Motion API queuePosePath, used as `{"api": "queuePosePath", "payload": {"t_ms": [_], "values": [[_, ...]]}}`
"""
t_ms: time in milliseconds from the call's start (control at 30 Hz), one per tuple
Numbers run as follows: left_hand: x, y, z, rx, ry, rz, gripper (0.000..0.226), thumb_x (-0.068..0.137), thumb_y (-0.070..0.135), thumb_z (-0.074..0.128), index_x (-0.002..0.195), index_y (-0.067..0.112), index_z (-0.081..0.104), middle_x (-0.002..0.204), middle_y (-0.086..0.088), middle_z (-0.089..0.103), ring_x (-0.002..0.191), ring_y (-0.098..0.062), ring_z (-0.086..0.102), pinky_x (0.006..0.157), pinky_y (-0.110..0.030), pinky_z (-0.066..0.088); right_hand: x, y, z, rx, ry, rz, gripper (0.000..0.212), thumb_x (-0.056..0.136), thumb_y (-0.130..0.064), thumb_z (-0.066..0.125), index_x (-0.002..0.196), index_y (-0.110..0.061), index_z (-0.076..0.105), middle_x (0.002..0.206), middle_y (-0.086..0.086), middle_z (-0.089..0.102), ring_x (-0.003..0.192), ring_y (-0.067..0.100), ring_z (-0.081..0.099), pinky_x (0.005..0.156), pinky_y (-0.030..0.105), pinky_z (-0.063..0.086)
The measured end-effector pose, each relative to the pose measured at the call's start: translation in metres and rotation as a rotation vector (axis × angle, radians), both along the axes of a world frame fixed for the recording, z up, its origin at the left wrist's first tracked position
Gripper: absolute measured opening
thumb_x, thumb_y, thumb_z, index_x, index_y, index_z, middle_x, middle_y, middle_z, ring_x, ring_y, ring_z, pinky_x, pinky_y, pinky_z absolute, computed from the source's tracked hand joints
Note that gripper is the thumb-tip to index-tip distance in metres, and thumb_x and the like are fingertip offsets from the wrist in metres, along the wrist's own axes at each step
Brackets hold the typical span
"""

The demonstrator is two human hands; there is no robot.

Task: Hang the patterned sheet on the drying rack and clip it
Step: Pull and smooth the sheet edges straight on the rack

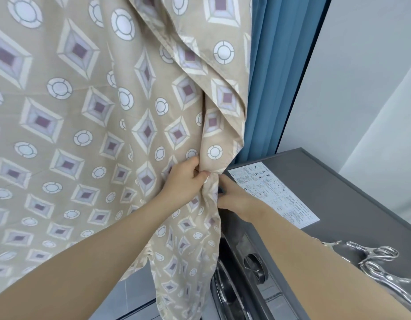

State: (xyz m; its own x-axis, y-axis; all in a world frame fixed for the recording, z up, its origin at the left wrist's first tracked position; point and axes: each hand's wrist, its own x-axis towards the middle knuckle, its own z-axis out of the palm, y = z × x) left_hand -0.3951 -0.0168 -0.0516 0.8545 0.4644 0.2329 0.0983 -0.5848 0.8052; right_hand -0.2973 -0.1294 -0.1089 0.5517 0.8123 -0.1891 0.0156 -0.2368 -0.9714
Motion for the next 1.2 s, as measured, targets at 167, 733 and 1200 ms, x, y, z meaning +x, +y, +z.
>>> {"api": "queuePosePath", "payload": {"t_ms": [167, 733, 1200], "values": [[-0.005, 0.004, -0.001, -0.016, 0.006, 0.000, 0.015, 0.087, 0.009, 0.057, 0.076, 0.019, 0.053, 0.064, 0.000, 0.058, 0.064, -0.016, 0.054, 0.072, -0.033, 0.046, -0.013, 0.008, -0.007, -0.176, -0.240, -0.120, 0.012, 0.082, -0.009, 0.062, 0.092, -0.015, 0.061, 0.089, -0.003, 0.064, 0.085, 0.010, 0.058, 0.073, 0.020, 0.044], [0.005, -0.012, -0.027, 0.155, 0.079, -0.214, 0.042, 0.079, 0.044, 0.058, 0.109, 0.015, 0.059, 0.105, 0.003, 0.061, 0.102, -0.014, 0.057, 0.089, -0.033, 0.046, -0.014, -0.046, 0.011, -0.027, -0.130, -0.633, 0.028, 0.098, -0.017, 0.042, 0.076, -0.006, 0.055, 0.076, 0.011, 0.055, 0.073, 0.025, 0.054, 0.064, 0.041, 0.057], [-0.020, -0.006, -0.058, 0.270, 0.239, 0.049, 0.030, 0.094, 0.025, 0.046, 0.067, 0.022, 0.033, 0.063, 0.003, 0.047, 0.070, -0.027, 0.055, 0.063, -0.035, 0.043, -0.025, -0.035, -0.013, 0.038, -0.073, -0.744, 0.020, 0.088, -0.004, 0.039, 0.072, -0.016, 0.042, 0.071, 0.001, 0.045, 0.070, 0.018, 0.041, 0.066, 0.031, 0.035]]}}
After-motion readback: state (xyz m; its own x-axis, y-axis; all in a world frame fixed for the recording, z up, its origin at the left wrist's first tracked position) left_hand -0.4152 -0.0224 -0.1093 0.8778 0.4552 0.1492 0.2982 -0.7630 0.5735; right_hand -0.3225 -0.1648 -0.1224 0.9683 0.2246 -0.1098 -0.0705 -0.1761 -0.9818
